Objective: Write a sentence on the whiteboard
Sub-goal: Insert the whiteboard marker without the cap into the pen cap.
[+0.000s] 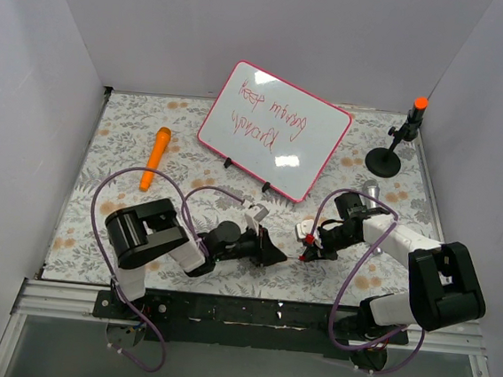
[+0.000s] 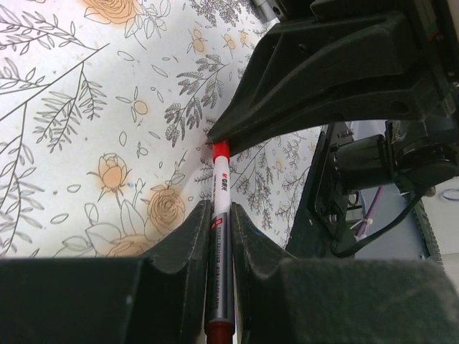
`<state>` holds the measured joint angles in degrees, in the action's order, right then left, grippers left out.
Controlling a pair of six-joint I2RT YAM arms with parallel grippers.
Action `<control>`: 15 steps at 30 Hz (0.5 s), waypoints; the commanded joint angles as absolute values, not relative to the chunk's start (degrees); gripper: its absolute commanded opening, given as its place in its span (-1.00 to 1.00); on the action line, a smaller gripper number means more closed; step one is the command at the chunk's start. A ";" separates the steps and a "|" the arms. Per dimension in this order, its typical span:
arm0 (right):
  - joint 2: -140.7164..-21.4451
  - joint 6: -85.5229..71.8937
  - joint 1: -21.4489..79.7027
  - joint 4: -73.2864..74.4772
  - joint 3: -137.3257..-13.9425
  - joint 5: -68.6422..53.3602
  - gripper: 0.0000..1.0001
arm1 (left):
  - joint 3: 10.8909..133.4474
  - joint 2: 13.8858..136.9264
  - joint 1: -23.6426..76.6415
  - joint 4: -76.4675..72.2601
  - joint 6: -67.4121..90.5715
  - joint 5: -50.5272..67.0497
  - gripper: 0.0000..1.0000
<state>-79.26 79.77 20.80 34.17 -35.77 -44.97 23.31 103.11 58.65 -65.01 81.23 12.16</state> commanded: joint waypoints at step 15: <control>-81.03 81.91 21.71 36.39 -36.12 -50.62 -0.97 | 37.70 114.96 58.45 -62.31 75.94 16.09 -1.00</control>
<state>-79.53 79.94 18.94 35.42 -36.75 -41.23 32.93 111.87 57.60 -63.05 78.78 17.17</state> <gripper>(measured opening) 0.058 0.121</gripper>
